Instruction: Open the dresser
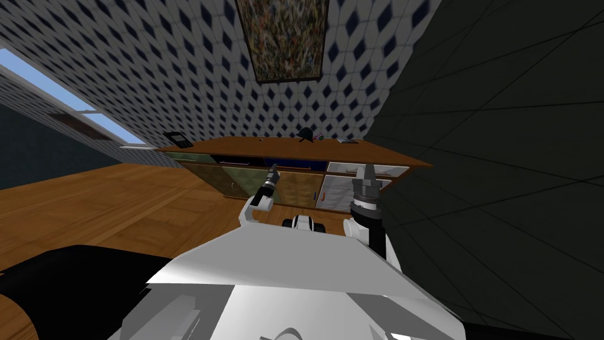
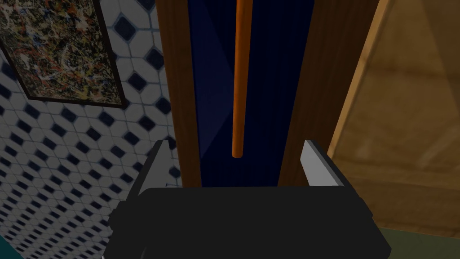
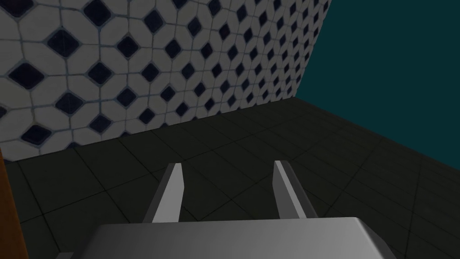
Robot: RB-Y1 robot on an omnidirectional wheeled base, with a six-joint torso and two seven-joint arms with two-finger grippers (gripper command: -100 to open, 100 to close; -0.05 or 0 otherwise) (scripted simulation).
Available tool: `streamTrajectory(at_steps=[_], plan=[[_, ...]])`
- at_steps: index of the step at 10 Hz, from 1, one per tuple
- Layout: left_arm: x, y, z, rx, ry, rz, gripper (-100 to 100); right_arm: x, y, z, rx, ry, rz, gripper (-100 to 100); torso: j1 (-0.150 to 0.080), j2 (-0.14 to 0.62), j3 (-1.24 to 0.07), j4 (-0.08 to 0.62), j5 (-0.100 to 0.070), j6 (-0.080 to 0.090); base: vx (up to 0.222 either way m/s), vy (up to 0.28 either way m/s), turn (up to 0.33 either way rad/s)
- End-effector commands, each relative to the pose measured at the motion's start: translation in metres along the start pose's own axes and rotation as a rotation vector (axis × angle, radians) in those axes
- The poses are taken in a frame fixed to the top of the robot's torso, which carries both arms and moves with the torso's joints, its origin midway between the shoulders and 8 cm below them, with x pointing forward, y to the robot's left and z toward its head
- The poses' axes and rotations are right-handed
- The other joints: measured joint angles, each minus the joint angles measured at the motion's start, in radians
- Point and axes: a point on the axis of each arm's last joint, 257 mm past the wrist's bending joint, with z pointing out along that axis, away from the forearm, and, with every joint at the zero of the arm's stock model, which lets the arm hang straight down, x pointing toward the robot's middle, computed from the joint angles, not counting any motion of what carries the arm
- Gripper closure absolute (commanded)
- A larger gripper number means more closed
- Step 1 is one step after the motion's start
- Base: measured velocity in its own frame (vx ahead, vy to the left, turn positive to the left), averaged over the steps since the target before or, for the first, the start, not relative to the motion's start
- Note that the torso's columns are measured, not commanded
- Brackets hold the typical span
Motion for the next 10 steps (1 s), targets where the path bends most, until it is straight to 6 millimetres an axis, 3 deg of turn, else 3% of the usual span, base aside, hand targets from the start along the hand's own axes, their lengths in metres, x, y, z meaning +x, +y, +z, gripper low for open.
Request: streamTrajectory(at_steps=[1, 2, 3, 8, 9, 10], plan=[[-0.001, -0.010, 0.000, 0.000, -0.003, 0.002, -100, 0.000, 0.000, 0.000, 0.000, 0.000, 0.000, 0, 0.000, -0.003, -0.002, -0.001, 0.000, 0.000, 0.112, 0.005, -0.014], [0.000, -0.008, 0.001, 0.002, -0.002, 0.001, -100, 0.000, 0.000, 0.000, 0.000, 0.000, 0.000, 0, 0.000, -0.004, -0.003, -0.001, 0.000, 0.000, 0.045, 0.003, -0.001], [0.000, -0.001, 0.000, 0.000, 0.000, 0.000, 100, 0.000, 0.000, 0.000, 0.000, 0.000, 0.000, 0, -0.001, 0.000, 0.000, 0.000, 0.000, 0.000, -0.065, 0.001, 0.021], [0.004, -0.018, -0.007, 0.008, 0.009, 0.000, 100, 0.000, 0.000, 0.000, 0.000, 0.000, 0.000, 0, -0.001, 0.007, 0.004, 0.004, -0.002, -0.001, -0.149, 0.000, 0.016], [0.003, -0.011, -0.007, -0.006, 0.007, -0.001, 100, 0.000, 0.000, 0.000, 0.000, 0.000, 0.000, 0, -0.002, 0.007, 0.004, 0.005, -0.002, -0.001, -0.099, -0.006, 0.000], [0.002, -0.012, -0.010, -0.017, 0.005, -0.002, -100, 0.000, 0.000, 0.000, 0.000, 0.000, 0.000, 0, -0.003, 0.000, 0.000, 0.004, -0.003, -0.001, -0.010, 0.001, -0.004]])
